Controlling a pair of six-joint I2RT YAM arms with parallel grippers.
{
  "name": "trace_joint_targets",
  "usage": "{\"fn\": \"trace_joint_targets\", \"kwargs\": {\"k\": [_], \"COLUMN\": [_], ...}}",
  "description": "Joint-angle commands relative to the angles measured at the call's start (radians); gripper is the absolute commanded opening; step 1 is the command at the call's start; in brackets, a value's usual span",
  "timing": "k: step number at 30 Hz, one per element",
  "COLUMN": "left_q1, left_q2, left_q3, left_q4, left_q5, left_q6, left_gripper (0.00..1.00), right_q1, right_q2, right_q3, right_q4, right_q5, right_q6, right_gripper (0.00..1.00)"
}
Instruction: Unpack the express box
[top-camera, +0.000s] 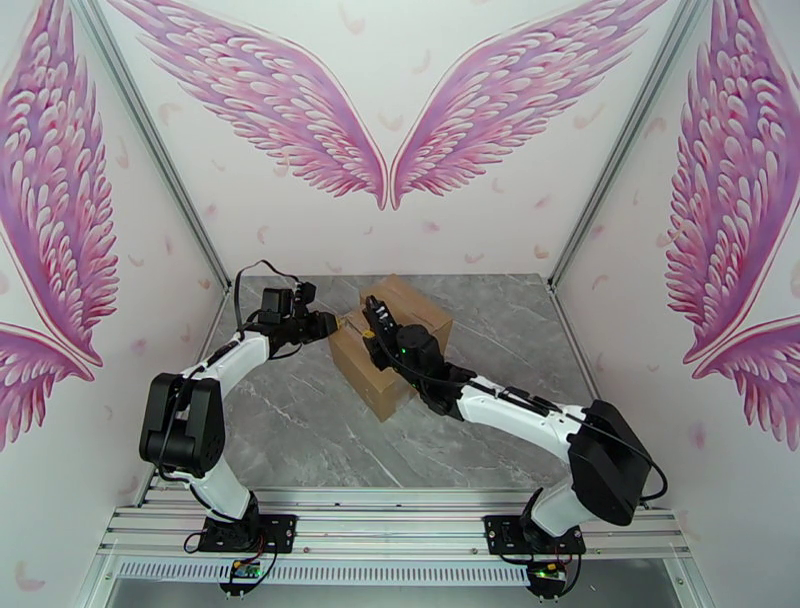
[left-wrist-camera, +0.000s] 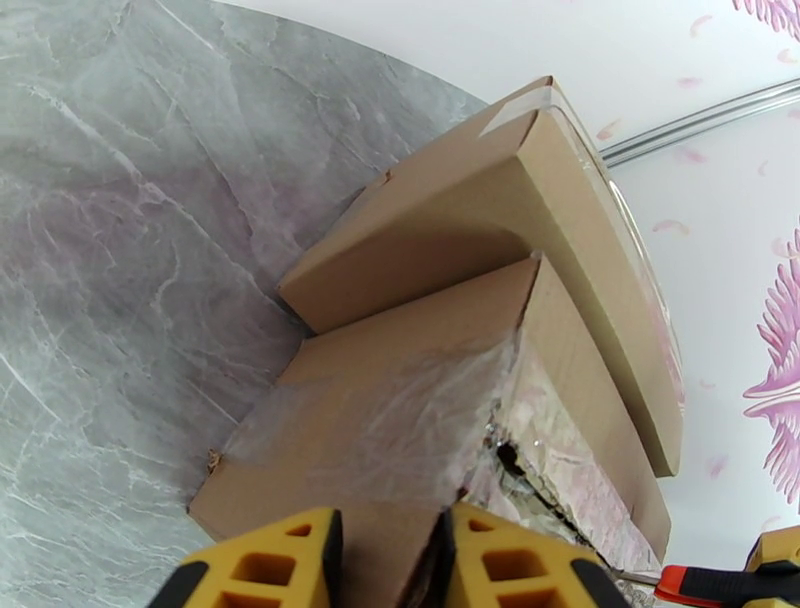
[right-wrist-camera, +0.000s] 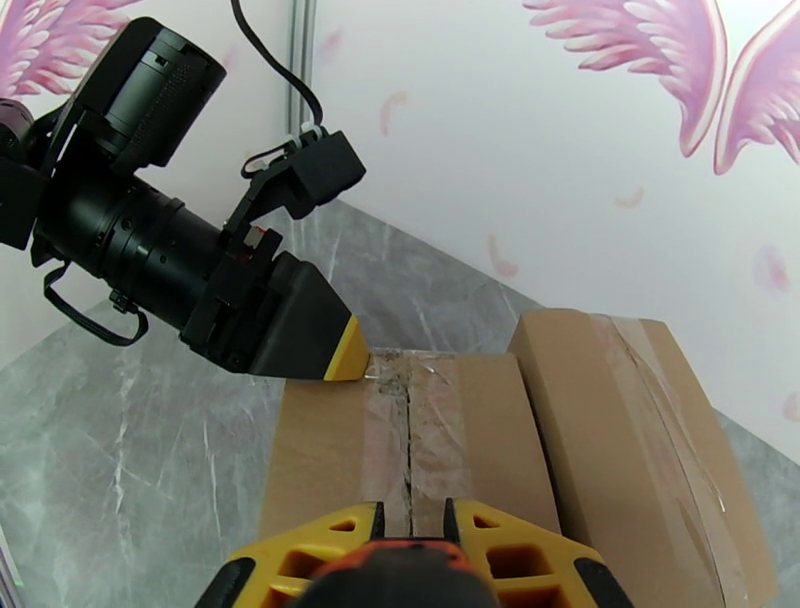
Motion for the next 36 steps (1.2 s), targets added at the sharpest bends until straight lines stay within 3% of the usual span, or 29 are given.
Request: {"fn": "trace_joint_targets", "kwargs": {"k": [1,36], "left_q1": [0.003,-0.002], "left_q2": [0.037,0.009], "left_q3": [-0.049,-0.077], "left_q4": [-0.117,-0.114], "left_q5": [-0.172,-0.229], "left_q6": [-0.028,-0.065], "left_gripper": [0.29,0.27], "right_q1": [0.008,0.008], "right_q2": [-0.052,-0.31], "right_q3": [-0.033,-0.247], "right_q4": [-0.05,-0.076], "right_q5": [0.026,0.031], "right_q6": [0.011,0.048], "right_gripper": [0.0,0.0]}}
